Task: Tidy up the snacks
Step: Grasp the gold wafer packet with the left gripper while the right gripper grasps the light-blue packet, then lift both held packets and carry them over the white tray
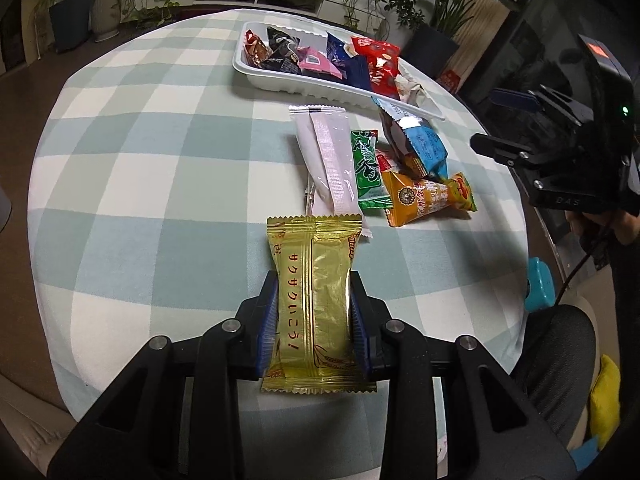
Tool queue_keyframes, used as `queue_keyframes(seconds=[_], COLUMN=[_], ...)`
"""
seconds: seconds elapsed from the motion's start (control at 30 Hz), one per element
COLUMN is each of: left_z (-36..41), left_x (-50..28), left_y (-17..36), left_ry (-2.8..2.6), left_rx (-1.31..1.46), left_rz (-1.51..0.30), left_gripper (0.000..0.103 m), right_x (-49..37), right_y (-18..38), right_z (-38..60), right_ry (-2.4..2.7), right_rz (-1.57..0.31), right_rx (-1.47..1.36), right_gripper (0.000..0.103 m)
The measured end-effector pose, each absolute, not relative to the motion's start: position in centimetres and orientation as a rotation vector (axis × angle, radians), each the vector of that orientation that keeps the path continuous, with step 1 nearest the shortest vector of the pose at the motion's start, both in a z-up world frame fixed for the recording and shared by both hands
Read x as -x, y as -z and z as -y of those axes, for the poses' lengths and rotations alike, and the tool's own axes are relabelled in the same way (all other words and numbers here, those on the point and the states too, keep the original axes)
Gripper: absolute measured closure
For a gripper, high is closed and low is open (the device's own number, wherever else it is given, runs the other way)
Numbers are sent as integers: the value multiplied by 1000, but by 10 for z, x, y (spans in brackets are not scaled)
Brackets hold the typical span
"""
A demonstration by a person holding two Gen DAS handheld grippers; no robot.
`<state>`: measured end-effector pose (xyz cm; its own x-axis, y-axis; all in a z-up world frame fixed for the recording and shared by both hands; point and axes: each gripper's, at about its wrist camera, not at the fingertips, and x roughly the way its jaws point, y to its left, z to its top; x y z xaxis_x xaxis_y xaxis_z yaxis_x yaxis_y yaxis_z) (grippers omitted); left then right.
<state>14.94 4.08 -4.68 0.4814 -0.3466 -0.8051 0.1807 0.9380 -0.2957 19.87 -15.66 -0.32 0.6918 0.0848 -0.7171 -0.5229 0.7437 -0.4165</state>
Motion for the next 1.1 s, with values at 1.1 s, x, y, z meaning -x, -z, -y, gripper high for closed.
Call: queue_keyframes(seconds=[1.1], left_z=[-40], left_x=[-155], left_y=[53], left_ry=[372], left_rx=[188], left_rz=[-1029], left_gripper=[73], right_x=[-254], right_y=[59], right_z=[121], right_ry=[-661], right_rz=[-1009], right_rx=[655], right_gripper=[51])
